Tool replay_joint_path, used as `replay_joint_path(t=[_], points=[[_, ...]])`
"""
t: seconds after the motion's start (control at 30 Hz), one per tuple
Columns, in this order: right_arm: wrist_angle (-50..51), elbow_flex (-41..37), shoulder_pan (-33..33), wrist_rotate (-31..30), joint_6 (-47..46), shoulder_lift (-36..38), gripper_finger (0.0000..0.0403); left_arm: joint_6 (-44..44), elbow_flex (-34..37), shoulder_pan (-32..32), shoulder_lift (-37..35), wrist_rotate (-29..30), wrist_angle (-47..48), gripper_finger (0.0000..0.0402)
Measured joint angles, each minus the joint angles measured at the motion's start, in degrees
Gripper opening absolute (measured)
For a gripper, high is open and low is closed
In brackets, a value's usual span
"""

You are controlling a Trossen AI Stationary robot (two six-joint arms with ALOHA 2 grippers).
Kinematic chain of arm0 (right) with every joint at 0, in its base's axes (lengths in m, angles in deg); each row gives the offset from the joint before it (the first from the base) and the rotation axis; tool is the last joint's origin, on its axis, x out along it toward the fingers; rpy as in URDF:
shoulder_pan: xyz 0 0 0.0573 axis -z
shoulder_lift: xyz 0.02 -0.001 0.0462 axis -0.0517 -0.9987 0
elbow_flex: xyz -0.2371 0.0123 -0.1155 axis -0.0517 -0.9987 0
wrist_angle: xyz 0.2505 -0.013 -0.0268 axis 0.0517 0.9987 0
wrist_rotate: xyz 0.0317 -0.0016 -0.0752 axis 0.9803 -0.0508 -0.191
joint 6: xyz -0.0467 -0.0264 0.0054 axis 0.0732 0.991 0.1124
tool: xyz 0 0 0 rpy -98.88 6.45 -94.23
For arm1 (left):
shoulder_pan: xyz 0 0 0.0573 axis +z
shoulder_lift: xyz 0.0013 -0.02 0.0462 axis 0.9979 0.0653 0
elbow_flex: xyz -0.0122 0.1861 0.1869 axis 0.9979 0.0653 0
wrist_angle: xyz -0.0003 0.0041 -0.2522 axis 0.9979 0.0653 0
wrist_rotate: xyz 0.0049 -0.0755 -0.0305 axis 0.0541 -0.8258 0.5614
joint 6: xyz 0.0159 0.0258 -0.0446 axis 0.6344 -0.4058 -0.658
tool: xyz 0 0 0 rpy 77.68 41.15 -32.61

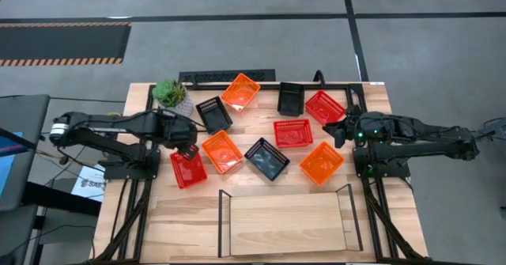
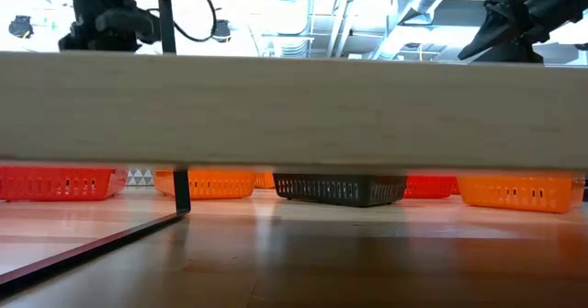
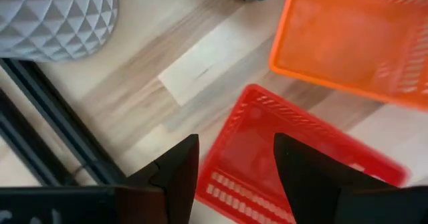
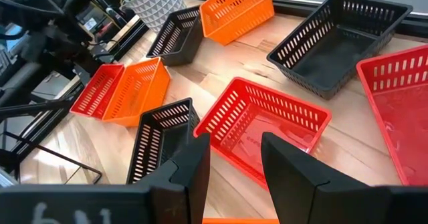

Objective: Stack baskets on shelf by color
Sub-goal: Put the bottom left red bin on the shelf

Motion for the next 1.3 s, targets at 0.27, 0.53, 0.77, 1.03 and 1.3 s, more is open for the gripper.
replay_joint_path(t=[0.27,0.53,0.77,1.03,1.3], points=[[0.0,0.0,0.0,0.0,0.0,0.0,0.0159,12.9,0.1,3.4,6.9,-2.2,-2.2,0.0183],[0.1,0.0,0.0,0.0,0.0,0.0,0.0159,20.4,5.4,5.4,7.1,-4.0,-9.4,0.0183],[0.4,0.0,0.0,0.0,0.2,0.0,0.0159,22.7,9.7,6.2,7.1,-7.6,-10.6,0.0183],[2.6,0.0,0.0,0.0,0.1,0.0,0.0159,21.5,15.6,6.2,7.1,-10.3,-14.5,0.0168],[2.5,0.0,0.0,0.0,0.0,0.0,0.0159,21.1,15.8,6.2,7.1,-11.7,-14.0,0.0017]])
